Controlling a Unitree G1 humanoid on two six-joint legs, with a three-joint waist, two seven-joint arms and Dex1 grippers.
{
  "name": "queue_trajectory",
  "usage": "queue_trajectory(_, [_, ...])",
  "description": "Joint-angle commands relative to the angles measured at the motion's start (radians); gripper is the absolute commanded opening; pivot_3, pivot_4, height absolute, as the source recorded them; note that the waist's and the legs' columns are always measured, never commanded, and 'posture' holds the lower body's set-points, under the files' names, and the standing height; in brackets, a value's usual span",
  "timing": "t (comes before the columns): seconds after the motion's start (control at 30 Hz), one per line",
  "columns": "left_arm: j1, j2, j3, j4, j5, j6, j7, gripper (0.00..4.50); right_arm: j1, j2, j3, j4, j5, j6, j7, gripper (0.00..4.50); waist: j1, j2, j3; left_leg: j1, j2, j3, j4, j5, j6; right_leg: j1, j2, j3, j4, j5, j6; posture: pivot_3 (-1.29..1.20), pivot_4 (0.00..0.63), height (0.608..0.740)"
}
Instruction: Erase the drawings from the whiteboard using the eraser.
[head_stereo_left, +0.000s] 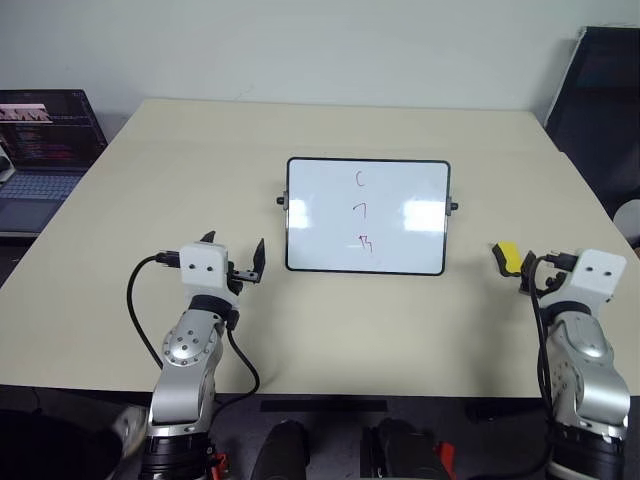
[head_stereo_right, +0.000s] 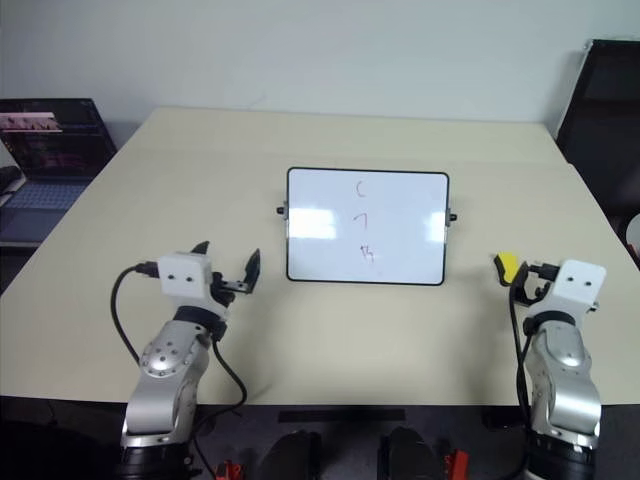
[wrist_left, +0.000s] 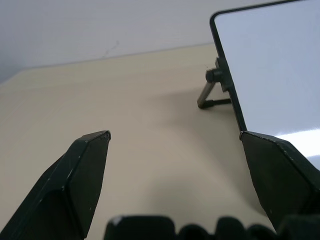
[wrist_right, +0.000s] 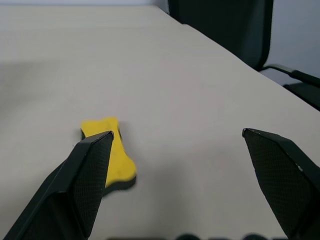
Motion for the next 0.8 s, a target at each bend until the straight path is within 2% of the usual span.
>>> queue_trajectory(0.03, [-0.045, -0.014, -0.009, -0.019, -0.01, -0.004, 0.003, 4.5, -0.027, -0.015, -0.032, -0.078, 0.006, 0.029, -0.014, 4.48, 0.0, 0.0, 0.0, 0.0, 0.0, 0.0, 0.0, 0.0, 0.0, 0.0, 0.0, 0.0, 0.0, -0.001, 0.001, 0.0, 0.15, 0.74])
queue_trajectory(0.3, [-0.084, 0.001, 0.002, 0.03, -0.006, -0.025, -0.013, 4.5, -0.093, -0.044, -0.041, -0.017, -0.003, 0.02, -0.003, 4.48, 0.0, 0.0, 0.0, 0.002, 0.0, 0.001, 0.0, 0.0, 0.0, 0.001, 0.001, 0.0, 0.0, -0.001, 0.002, 0.0, 0.15, 0.74])
queue_trajectory(0.67, [-0.128, 0.056, 0.055, 0.072, -0.02, -0.046, -0.035, 4.5, -0.11, -0.018, -0.021, 0.034, -0.012, -0.013, -0.001, 4.48, 0.001, 0.0, 0.0, 0.002, 0.0, 0.001, 0.0, 0.0, 0.0, 0.001, 0.001, 0.0, 0.0, 0.0, 0.002, 0.0, 0.15, 0.74])
queue_trajectory(0.8, [-0.174, 0.069, 0.048, 0.05, -0.117, 0.006, -0.129, 4.5, -0.09, -0.034, -0.013, -0.026, 0.004, 0.031, 0.031, 4.48, 0.001, 0.0, 0.0, 0.001, 0.0, 0.001, 0.0, 0.0, 0.0, 0.001, 0.0, -0.001, 0.0, 0.0, 0.001, 0.0, 0.15, 0.74])
